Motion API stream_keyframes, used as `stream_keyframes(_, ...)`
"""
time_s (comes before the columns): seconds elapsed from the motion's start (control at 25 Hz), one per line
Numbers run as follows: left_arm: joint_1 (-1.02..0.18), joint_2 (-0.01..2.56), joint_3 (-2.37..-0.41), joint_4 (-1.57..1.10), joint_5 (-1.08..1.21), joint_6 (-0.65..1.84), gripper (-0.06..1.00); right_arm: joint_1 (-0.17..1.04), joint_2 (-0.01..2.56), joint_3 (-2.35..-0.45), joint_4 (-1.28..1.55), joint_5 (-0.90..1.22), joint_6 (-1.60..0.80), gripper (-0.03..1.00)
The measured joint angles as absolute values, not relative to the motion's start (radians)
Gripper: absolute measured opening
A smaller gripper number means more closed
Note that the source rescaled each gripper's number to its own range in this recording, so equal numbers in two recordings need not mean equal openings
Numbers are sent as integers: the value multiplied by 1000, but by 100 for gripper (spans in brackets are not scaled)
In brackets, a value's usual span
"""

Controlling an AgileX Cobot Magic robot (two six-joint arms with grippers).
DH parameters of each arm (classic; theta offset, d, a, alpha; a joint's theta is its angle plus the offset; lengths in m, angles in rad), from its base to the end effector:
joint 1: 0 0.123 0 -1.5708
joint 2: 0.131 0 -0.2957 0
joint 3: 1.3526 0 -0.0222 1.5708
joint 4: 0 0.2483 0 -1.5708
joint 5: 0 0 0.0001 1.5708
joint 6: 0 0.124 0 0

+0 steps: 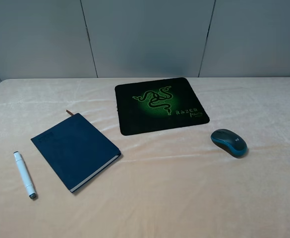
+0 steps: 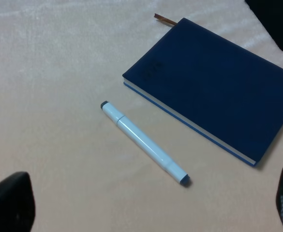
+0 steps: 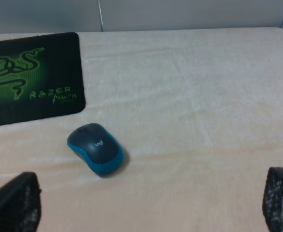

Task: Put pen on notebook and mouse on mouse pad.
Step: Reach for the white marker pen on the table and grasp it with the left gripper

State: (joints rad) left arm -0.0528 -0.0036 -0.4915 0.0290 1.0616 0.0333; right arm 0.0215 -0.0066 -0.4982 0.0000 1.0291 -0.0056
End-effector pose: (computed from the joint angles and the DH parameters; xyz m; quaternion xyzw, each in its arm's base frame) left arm 0.0120 0.0025 0.2584 0.0363 0.8539 0.0094 0.5191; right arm 0.0125 0.0003 0.2641 -0.0114 0.8435 0.0043 0.5370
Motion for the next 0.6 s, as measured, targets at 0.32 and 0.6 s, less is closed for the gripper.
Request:
stream_keyframes(0.32, -53, -4, -492, 29, 1062, 33, 100, 21, -7, -498, 0, 1029, -6, 100)
stream_keyframes(0.6, -53, -4, -492, 29, 1062, 33, 99, 21, -7, -498, 0, 1029, -6, 100)
